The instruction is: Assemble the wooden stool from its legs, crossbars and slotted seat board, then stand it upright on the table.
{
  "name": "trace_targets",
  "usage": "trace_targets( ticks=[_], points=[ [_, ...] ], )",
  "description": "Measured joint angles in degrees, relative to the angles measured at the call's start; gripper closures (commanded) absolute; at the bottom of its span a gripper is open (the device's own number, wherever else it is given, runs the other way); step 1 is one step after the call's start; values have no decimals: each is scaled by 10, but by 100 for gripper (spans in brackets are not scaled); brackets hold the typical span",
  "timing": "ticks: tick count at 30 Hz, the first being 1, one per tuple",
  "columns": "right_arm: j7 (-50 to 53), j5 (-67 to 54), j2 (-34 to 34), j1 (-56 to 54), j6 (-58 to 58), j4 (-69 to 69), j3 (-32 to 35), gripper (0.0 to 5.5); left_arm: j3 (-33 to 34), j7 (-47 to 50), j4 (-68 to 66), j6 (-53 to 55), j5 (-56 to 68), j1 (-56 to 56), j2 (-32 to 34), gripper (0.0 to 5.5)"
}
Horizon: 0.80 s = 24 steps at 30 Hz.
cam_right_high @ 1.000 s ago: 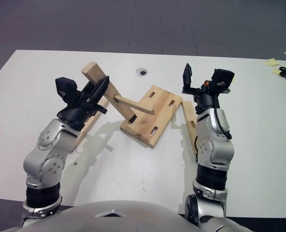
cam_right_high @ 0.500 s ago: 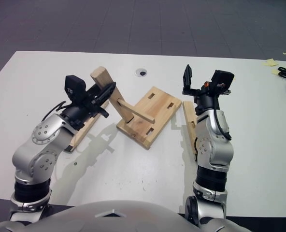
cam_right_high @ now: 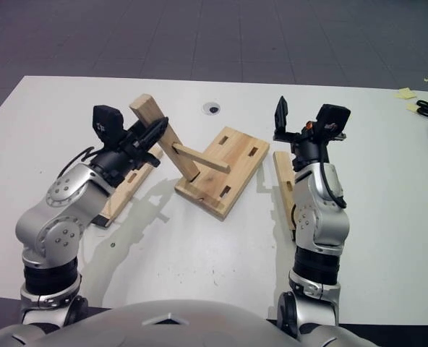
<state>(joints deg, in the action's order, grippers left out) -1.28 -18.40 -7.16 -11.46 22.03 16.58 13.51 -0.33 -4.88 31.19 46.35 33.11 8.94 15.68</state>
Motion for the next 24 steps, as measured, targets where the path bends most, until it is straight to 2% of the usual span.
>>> trace_targets(
  ticks=[3,7,10,13,17,21,24],
  points=[
    [-3,0,0,0,0,-3,-3,10,19,14,-14,-27,-3,4,-35,302],
    [-7,0,1,2,0,-8,-7,10,42,17,-15,-83,9,65,-84,235],
    [-8,0,3,4,0,-12,-10,10,54,15,-16,-101,20,92,-99,188],
    [-8,0,4,5,0,-14,-11,10,62,3,-25,-101,20,134,-79,144],
    [-9,-1,5,7,-1,-16,-11,10,122,-16,-74,-100,25,238,-7,80],
    [-10,-1,6,4,-1,-20,-13,10,149,-40,-107,-95,80,344,8,12],
    [-10,-1,6,-2,-2,-20,-13,10,154,-76,-155,-96,102,407,14,12]
  ],
)
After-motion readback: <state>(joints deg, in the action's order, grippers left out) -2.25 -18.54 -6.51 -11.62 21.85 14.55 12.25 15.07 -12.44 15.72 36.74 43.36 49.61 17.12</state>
